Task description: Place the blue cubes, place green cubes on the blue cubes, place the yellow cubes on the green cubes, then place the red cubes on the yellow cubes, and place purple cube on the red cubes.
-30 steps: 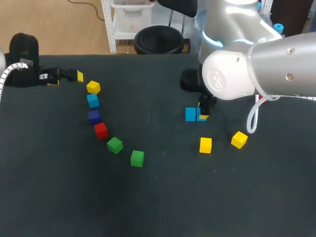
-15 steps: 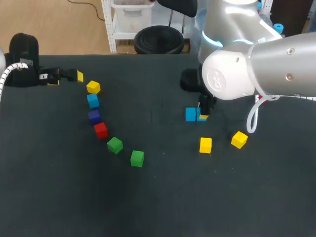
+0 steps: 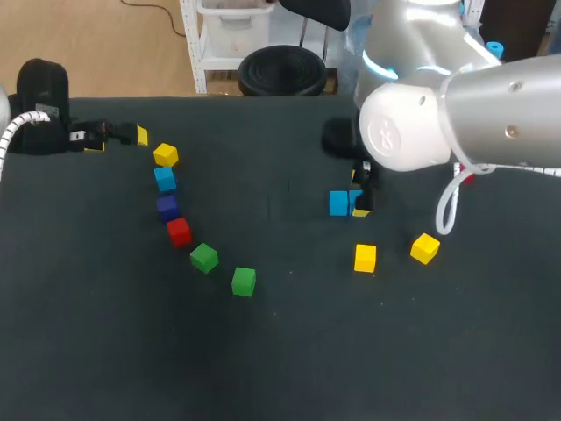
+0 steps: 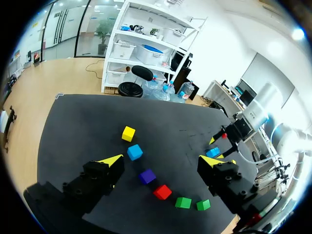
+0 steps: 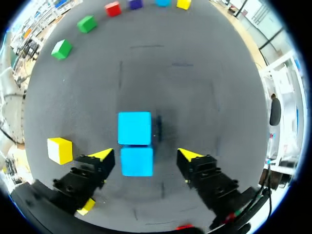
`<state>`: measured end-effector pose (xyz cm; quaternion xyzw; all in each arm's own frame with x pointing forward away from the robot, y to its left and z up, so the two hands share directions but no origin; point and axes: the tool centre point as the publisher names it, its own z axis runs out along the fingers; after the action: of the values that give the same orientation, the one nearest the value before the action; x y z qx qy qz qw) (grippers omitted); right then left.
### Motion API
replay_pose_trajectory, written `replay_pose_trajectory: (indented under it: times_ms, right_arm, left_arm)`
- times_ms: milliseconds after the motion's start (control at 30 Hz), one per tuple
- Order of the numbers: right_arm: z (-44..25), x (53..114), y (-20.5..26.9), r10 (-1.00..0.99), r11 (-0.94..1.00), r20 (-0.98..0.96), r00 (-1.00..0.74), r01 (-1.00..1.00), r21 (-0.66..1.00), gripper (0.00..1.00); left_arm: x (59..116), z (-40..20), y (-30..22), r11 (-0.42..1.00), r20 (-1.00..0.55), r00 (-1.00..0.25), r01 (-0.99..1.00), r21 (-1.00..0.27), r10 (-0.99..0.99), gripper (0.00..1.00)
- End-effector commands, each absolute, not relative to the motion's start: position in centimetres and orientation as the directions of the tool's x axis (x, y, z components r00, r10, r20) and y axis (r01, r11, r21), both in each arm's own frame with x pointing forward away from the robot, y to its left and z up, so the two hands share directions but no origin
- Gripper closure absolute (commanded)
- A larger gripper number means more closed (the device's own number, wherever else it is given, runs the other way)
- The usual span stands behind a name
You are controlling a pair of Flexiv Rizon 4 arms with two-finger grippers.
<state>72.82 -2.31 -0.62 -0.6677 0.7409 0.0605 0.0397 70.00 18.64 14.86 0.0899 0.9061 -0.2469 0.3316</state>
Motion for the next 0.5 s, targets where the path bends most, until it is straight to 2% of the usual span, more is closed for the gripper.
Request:
replay_pose_trajectory:
  times_ms: [33,500]
  right_arm:
    - [1.5,74.0,-3.8,-0.972,0.151,-0.175,-0.155,-0.988,0.039,0.00]
    - [13.1,78.6,-11.3,-0.764,0.475,-0.459,-0.454,-0.877,0.076,0.00]
  left_arm:
    - [70.0,14.9,18.6,0.863,-0.645,-0.764,0.326,-0.387,-0.001,0.00]
    - [70.0,14.9,18.6,0.863,-0.645,-0.764,0.326,-0.387,-0.001,0.00]
